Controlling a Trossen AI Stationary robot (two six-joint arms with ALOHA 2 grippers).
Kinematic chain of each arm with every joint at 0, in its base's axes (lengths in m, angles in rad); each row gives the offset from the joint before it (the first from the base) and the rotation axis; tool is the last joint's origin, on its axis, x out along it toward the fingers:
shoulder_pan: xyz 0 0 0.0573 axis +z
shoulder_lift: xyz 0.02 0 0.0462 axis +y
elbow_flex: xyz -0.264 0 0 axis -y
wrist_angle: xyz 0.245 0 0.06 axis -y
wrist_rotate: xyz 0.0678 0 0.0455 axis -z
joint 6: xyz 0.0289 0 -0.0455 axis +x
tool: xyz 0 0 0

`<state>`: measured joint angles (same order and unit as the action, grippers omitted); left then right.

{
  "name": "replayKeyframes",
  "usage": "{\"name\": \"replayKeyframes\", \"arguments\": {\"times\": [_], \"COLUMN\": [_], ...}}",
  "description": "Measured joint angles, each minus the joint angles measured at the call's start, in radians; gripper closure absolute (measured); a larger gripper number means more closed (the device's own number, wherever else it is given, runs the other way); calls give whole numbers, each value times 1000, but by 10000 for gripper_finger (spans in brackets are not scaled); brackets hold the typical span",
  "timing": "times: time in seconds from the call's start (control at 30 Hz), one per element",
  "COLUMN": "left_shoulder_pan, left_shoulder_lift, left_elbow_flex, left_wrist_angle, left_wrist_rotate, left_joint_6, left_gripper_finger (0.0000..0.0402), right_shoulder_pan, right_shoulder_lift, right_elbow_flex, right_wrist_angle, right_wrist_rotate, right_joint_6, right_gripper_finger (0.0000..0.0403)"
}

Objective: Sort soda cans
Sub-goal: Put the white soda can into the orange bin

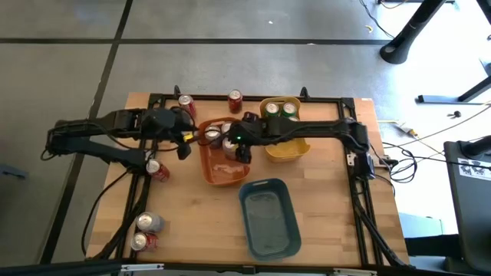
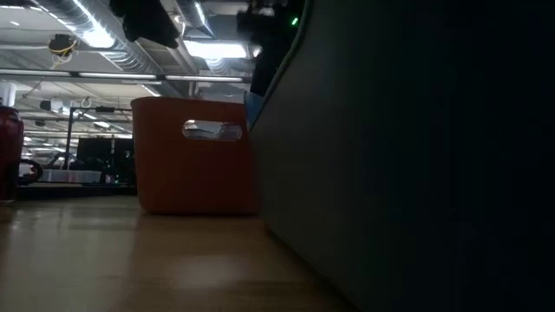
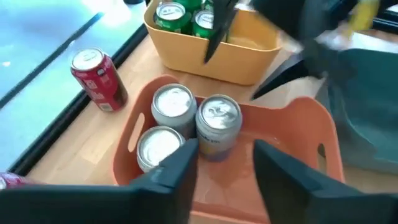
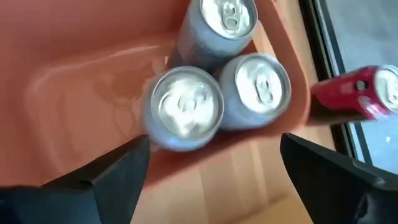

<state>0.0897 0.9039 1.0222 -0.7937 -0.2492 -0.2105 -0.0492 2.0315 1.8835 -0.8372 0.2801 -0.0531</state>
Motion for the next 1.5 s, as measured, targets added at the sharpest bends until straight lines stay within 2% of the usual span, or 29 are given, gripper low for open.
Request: {"name": "replayKeyframes", "arguments": {"times": [0.07,0.2,0.33,0.47,0.6,0.7,0.87,1.1,1.23,1.37,1.5], "left_shoulder_pan": [8,9,-7,-94,-254,-378,-547,-707,-794,-851,-861], "left_shoulder_lift": [16,57,76,72,69,76,96,106,106,106,106], "left_elbow_flex": [0,0,3,15,24,24,24,24,24,23,23], "left_wrist_angle": [9,72,104,74,71,80,26,-126,-235,-345,-349], "left_wrist_rotate": [9,122,203,216,215,154,44,68,123,131,115], "left_joint_6": [19,88,88,61,61,28,-137,-540,-750,-970,-1013], "left_gripper_finger": [212,141,96,78,76,76,76,76,76,76,76], "right_shoulder_pan": [17,59,107,158,200,221,254,293,307,322,346], "right_shoulder_lift": [-34,-81,-95,-95,-122,-158,-230,-299,-301,-297,-297], "right_elbow_flex": [0,0,0,-38,-141,-227,-310,-341,-341,-341,-341], "right_wrist_angle": [-48,-120,-202,-238,-220,-207,-202,-196,-168,-137,-100], "right_wrist_rotate": [0,-2,-1,22,80,133,200,279,289,288,288], "right_joint_6": [8,43,65,101,142,188,266,322,336,340,341], "right_gripper_finger": [45,45,45,45,45,45,45,45,45,45,45]}}
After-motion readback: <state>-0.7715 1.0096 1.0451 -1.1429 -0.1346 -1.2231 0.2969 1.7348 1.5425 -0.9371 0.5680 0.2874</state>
